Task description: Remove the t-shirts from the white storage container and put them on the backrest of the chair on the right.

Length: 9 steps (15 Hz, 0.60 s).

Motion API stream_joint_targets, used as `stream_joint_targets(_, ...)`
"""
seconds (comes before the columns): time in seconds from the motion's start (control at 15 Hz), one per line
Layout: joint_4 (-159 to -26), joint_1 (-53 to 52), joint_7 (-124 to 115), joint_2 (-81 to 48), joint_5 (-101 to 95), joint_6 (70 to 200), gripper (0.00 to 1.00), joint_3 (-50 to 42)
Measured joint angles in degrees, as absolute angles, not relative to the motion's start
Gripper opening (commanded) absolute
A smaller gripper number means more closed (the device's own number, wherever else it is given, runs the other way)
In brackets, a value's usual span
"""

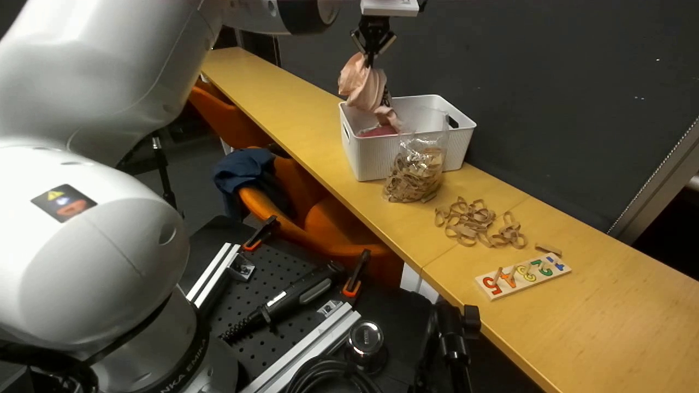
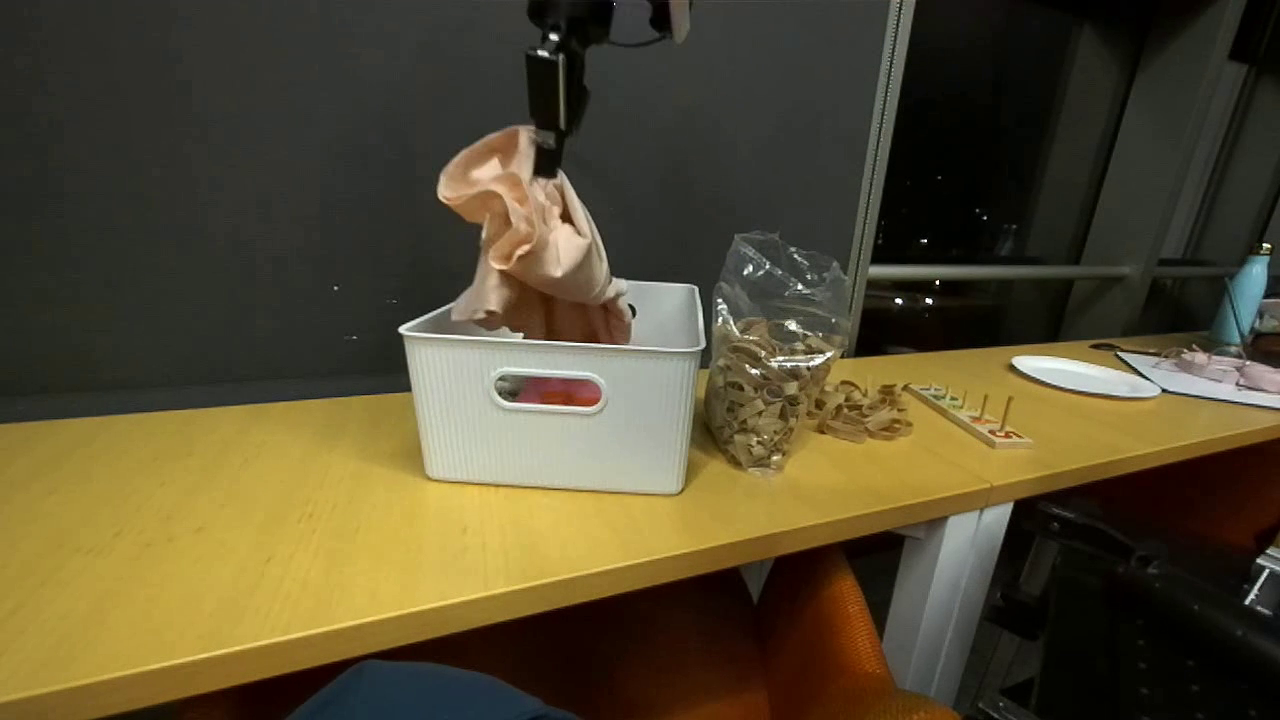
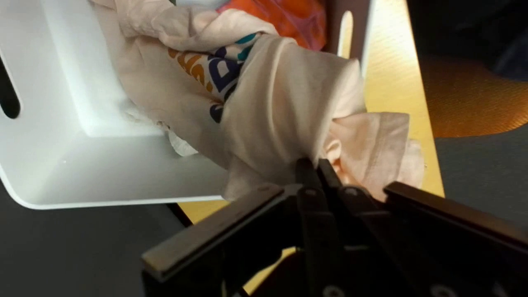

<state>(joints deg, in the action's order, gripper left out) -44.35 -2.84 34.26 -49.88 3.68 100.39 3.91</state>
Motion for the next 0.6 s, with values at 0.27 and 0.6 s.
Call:
stream_joint_targets(0.27,-53.25,-6.02,34.04,-41.99,4.13,98.51,0.01,5.47)
stream_joint_targets(0.6,-67.85,-7.62,32.46,-34.08,6.19,102.83,0.01,6.79)
